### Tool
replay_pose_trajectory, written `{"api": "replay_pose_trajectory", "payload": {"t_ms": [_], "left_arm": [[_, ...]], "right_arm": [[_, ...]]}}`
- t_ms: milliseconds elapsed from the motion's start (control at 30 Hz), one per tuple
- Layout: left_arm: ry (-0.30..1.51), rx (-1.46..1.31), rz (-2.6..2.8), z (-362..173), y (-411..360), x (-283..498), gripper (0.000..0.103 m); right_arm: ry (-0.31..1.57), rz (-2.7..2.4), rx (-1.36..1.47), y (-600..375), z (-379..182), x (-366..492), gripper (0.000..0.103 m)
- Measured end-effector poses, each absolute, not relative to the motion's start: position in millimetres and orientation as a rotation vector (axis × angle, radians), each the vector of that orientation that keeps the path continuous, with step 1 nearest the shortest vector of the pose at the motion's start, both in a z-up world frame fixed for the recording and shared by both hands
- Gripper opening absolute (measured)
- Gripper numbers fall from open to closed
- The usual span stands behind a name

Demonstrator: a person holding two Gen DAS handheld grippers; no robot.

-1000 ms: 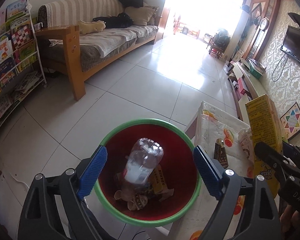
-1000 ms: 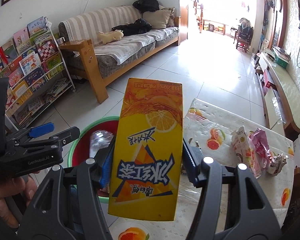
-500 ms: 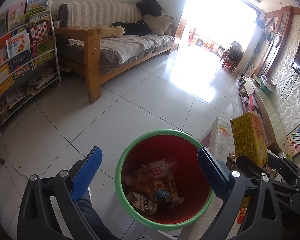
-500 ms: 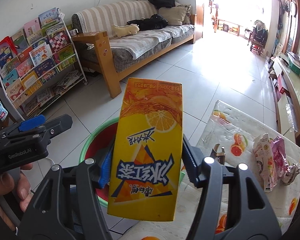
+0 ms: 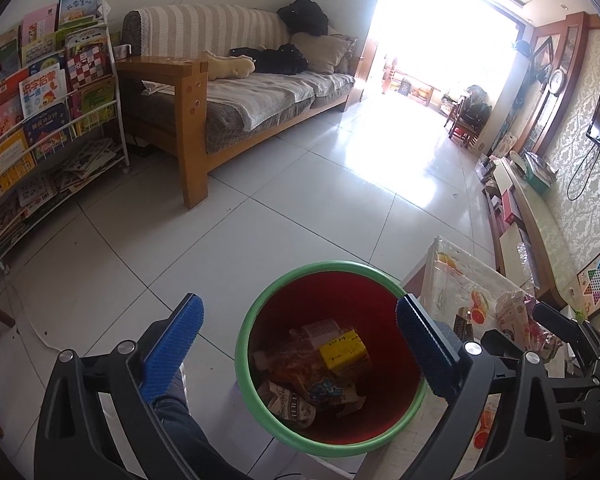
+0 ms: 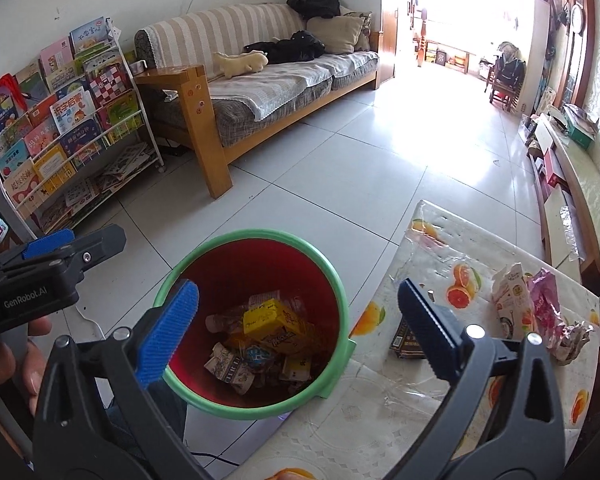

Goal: Collect trash
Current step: 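Carry bottle and carton over the red bin and open both tools to drop them, then move both open tools back over the table toward the remaining trash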

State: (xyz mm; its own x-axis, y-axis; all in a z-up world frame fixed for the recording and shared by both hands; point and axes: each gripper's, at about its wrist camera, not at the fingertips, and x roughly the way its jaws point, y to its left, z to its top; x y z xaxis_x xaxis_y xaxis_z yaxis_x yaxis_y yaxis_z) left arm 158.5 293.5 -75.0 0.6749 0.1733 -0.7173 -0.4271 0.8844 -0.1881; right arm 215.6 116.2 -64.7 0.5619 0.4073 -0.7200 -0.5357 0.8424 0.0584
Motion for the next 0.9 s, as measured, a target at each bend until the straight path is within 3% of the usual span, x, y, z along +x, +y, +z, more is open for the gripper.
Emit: {"api": "replay_pose_trajectory", "payload": {"t_ms": [900], "left_arm": [[0.802, -0.154, -0.034, -44, 57, 200, 0.095]], "right_arm": [[0.748, 0.134, 0.007, -173, -42, 187, 0.098]]}}
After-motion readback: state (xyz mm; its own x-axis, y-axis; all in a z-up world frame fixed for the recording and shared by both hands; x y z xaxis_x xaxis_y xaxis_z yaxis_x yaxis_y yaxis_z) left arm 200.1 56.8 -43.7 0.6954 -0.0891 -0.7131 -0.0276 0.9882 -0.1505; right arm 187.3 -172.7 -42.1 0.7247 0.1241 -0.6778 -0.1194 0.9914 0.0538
